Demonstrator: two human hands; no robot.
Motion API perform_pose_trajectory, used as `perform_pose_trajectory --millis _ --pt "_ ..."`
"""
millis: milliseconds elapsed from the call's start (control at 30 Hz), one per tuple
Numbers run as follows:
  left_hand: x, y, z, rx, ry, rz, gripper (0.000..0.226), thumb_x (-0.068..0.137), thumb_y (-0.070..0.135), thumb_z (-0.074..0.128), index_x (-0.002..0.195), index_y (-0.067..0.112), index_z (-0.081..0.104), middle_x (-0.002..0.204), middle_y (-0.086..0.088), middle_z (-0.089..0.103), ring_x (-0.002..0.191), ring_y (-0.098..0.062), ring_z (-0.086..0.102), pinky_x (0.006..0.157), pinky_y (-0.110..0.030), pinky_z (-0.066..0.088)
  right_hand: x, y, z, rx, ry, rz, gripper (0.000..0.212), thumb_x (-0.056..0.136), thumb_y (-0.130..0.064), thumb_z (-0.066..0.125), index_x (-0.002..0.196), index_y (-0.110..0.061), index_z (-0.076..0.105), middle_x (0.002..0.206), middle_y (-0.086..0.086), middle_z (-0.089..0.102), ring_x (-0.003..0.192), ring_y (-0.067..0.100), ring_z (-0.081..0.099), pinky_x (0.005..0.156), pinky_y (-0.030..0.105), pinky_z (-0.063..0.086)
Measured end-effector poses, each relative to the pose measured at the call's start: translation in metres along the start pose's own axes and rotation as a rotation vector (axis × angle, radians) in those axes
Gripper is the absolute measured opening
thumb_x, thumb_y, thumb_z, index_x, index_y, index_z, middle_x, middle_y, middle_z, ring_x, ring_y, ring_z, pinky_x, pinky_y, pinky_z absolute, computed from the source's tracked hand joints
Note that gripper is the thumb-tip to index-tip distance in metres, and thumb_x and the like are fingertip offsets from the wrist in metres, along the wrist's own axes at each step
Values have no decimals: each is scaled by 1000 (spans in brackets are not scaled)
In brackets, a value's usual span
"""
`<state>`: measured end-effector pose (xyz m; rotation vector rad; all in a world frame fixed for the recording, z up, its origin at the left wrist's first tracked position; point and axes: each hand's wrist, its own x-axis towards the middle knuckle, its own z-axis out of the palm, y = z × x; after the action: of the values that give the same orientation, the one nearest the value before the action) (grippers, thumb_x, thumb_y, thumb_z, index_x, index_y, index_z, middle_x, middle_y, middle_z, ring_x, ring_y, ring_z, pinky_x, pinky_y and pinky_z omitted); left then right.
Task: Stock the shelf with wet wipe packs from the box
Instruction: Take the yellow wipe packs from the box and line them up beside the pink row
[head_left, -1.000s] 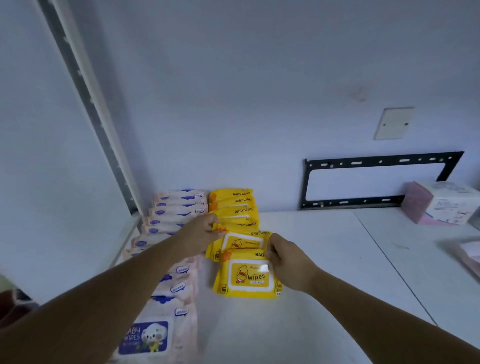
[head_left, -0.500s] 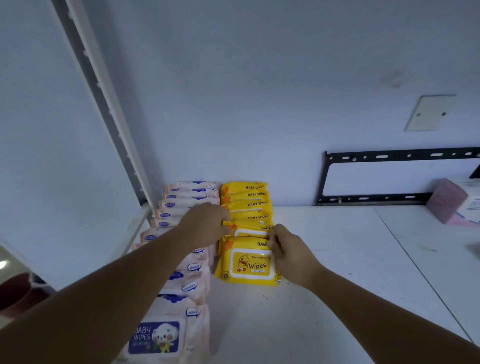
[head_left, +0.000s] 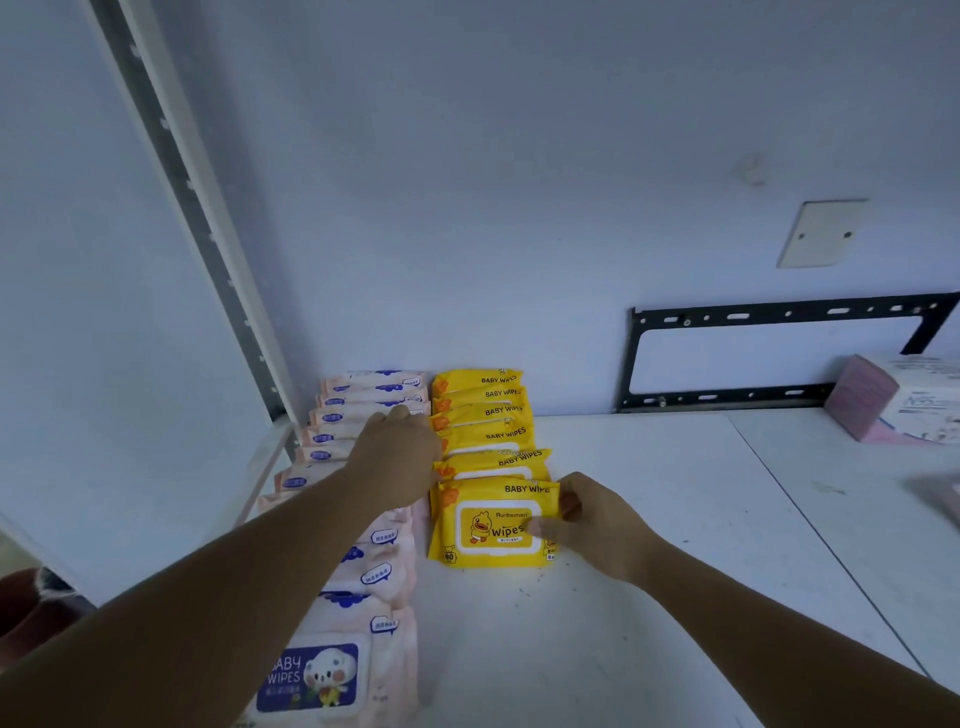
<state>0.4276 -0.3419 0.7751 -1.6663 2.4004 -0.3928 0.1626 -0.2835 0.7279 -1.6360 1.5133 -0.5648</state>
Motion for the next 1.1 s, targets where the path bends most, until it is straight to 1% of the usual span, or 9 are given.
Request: perform_pose_trajectory --millis 100,200,300,467,567,700,933,1000,1100 --pt "-2 -1 -1 26 20 10 31 95 52 54 112 30 69 112 -1 60 111 -23 52 91 -39 43 2 11 7 1 48 36 29 81 -42 79 99 -24 64 98 -7 73 91 12 70 86 37 58" --pt "-2 -2 -2 65 42 2 30 94 52 55 114 35 69 112 -1 58 111 -24 50 92 -42 41 1 11 14 32 95 44 24 84 -38 78 95 -23 63 95 -5 72 89 14 70 77 31 56" --pt "-3 -2 -3 85 56 -40 30 93 54 56 117 38 67 114 -1 57 113 -26 49 94 -44 39 4 10 22 45 130 52 24 85 -36 77 95 -21 61 93 -4 71 88 16 69 77 33 56" --pt "-3 -2 2 30 55 -102 34 93 55 56 121 40 65 121 0 58 118 -25 49 97 -45 39 4 5 30 6 154 38 23 91 -38 70 101 -22 57 95 -7 66 87 11 63 68 22 46" --pt "-5 -2 4 -68 37 -112 35 91 54 59 122 39 64 122 2 59 118 -23 50 97 -42 40 2 5 30 -15 146 41 28 91 -41 68 109 -24 57 102 -8 67 92 10 64 71 21 48" --pt "-12 -2 1 -157 88 -80 29 94 48 57 121 37 63 122 5 59 117 -20 51 97 -39 42 -4 6 24 -46 158 40 35 88 -46 71 113 -25 57 106 -9 68 97 9 64 84 26 53" --pt "-27 14 -25 -403 236 109 19 94 38 58 109 33 68 113 9 62 108 -17 52 90 -37 46 -44 10 -8 -134 288 71 35 88 -39 73 111 -17 61 107 -4 66 99 16 63 91 31 52" --pt "-31 35 -40 -521 214 218 15 93 37 61 104 30 70 103 15 64 103 -11 54 86 -33 47 -64 14 -19 -142 310 80 35 88 -40 72 112 -17 62 107 -5 65 100 15 63 90 30 51" --pt "-38 78 -68 -665 119 347 10 93 29 62 97 26 71 85 17 64 85 -1 58 72 -22 44 -99 23 -38 -132 313 102 32 87 -43 73 108 -21 64 104 -9 66 97 10 64 87 27 52"
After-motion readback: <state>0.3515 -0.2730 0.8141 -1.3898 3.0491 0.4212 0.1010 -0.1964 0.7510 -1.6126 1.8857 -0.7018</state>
